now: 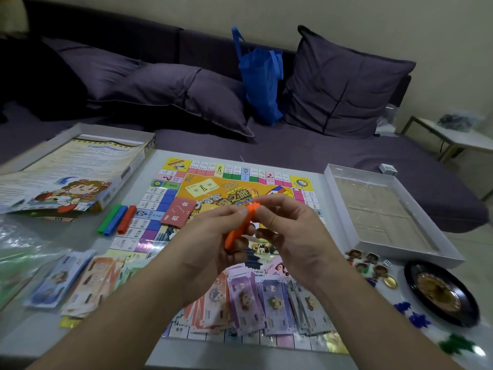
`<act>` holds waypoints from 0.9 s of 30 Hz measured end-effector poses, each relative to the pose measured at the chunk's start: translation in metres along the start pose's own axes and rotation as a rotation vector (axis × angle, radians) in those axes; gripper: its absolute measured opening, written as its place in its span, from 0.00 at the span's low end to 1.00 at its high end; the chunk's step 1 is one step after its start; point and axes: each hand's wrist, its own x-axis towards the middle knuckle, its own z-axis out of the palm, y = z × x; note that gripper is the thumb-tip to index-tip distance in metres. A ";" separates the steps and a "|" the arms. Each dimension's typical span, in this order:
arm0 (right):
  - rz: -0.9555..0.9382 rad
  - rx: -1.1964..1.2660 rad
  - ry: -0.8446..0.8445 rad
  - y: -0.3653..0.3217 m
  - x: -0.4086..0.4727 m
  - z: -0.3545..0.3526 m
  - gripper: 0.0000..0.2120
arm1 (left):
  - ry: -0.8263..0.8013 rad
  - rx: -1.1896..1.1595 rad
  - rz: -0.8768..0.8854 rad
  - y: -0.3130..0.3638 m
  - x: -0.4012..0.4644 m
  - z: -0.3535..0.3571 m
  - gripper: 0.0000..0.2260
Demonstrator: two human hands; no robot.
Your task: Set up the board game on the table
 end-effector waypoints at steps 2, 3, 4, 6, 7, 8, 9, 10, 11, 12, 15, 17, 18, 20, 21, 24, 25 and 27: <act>0.004 0.029 -0.001 0.000 0.000 0.002 0.12 | -0.011 0.015 0.009 0.001 -0.001 -0.001 0.10; -0.001 0.025 0.001 0.000 0.000 0.002 0.12 | -0.016 0.016 0.011 0.002 -0.001 -0.001 0.09; -0.008 0.020 0.001 0.000 0.001 0.003 0.12 | -0.022 0.018 0.013 0.002 -0.001 -0.002 0.08; -0.020 0.011 0.000 0.000 0.002 0.003 0.12 | -0.026 0.038 0.020 0.003 -0.002 -0.003 0.08; -0.030 0.003 -0.003 0.001 0.002 0.003 0.11 | -0.023 0.046 0.022 0.004 -0.002 -0.003 0.08; -0.042 -0.008 -0.005 0.002 0.003 0.003 0.11 | -0.021 0.043 0.023 0.003 -0.003 -0.003 0.08; -0.055 -0.016 -0.009 0.001 0.003 0.002 0.10 | -0.021 0.029 0.023 0.003 -0.003 -0.003 0.08; -0.070 -0.018 -0.015 0.001 0.003 0.003 0.10 | -0.023 0.009 0.022 0.002 -0.004 -0.002 0.09; -0.082 -0.007 -0.020 0.001 0.003 0.003 0.10 | -0.027 -0.013 0.021 0.002 -0.004 -0.002 0.09; -0.089 0.013 -0.023 0.001 0.003 0.005 0.09 | -0.031 -0.033 0.022 0.002 -0.005 -0.001 0.10; -0.112 0.078 -0.031 0.003 0.002 0.009 0.07 | -0.031 -0.059 0.022 0.001 -0.005 0.001 0.10; -0.149 0.041 -0.011 0.005 0.002 0.010 0.06 | -0.036 -0.075 0.020 0.001 -0.005 0.001 0.10; -0.169 0.019 -0.001 0.006 0.002 0.010 0.06 | -0.040 -0.080 0.020 0.001 -0.006 0.001 0.10; -0.188 -0.011 0.005 0.005 0.001 0.011 0.06 | -0.043 -0.068 0.017 0.003 -0.008 0.001 0.10; -0.195 -0.028 0.005 0.004 0.000 0.012 0.06 | -0.042 -0.054 0.015 0.003 -0.008 0.000 0.09; -0.241 -0.132 0.019 0.000 -0.003 0.015 0.04 | -0.036 -0.039 -0.011 0.006 -0.010 0.002 0.10; -0.263 -0.171 0.022 -0.001 -0.004 0.017 0.03 | -0.030 -0.038 -0.021 0.006 -0.010 0.003 0.11; -0.302 -0.251 0.024 -0.003 -0.007 0.021 0.03 | -0.016 -0.015 -0.037 0.007 -0.010 0.004 0.19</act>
